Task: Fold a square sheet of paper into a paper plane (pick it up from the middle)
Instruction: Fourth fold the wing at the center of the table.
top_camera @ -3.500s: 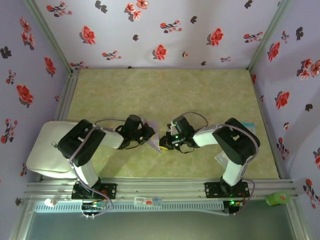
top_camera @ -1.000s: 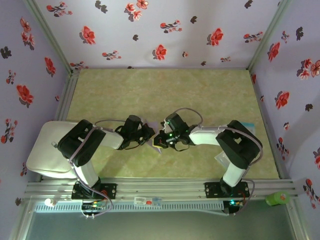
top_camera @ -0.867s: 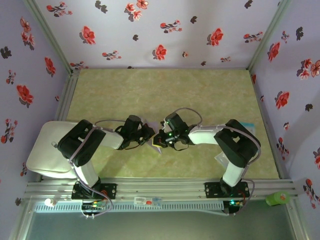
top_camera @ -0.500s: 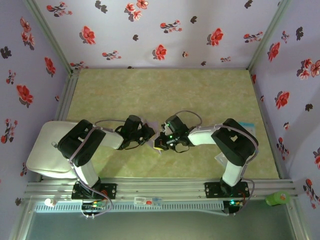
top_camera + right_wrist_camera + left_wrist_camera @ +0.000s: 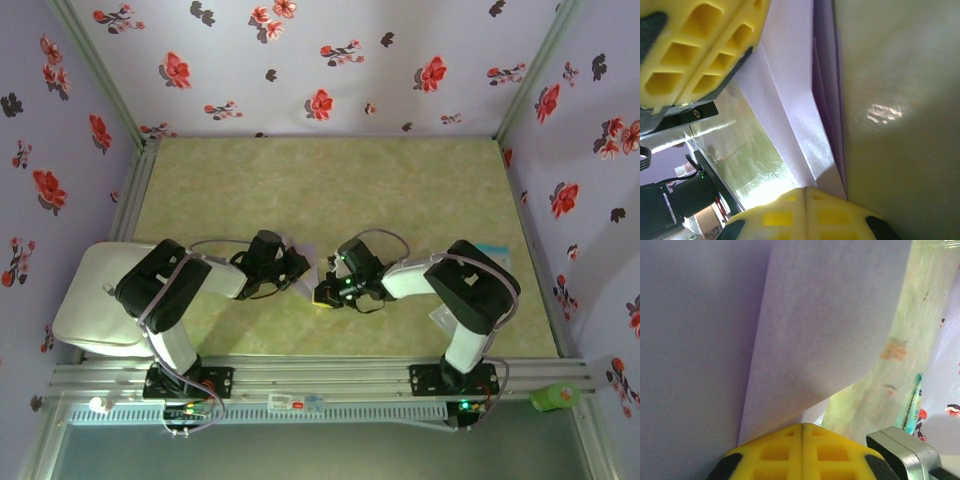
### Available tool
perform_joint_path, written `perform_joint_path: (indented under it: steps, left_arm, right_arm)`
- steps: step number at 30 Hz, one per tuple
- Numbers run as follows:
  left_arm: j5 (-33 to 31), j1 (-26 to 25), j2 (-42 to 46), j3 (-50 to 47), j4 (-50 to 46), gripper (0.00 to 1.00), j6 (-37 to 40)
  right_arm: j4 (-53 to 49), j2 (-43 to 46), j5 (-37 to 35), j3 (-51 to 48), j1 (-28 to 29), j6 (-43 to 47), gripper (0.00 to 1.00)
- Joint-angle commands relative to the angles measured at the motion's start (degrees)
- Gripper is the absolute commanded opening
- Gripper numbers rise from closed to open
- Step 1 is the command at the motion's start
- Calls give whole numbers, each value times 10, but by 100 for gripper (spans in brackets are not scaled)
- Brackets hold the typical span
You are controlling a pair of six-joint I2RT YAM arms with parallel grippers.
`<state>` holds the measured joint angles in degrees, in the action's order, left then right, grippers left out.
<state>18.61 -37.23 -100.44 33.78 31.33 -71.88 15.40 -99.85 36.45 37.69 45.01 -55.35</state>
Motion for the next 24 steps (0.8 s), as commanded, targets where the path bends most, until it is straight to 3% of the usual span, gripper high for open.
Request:
perform_joint_path:
  steps: [1,10,18,24]
  left_arm:
    - [-36,3,-10,-16,-51,2,3]
    - [-36,4,-11,-17,-49,2,3]
    - [-36,4,-9,-17,-48,2,3]
    - [-34,4,-9,-15,-48,2,4]
  right_arm:
    - [-30,11,9,-24,4,5,6]
    - [-93,41,3,-27,11,36,5]
    - [-126,140,3,18,-1,42,7]
    - [-134,69,-7,78,-18,33,7]
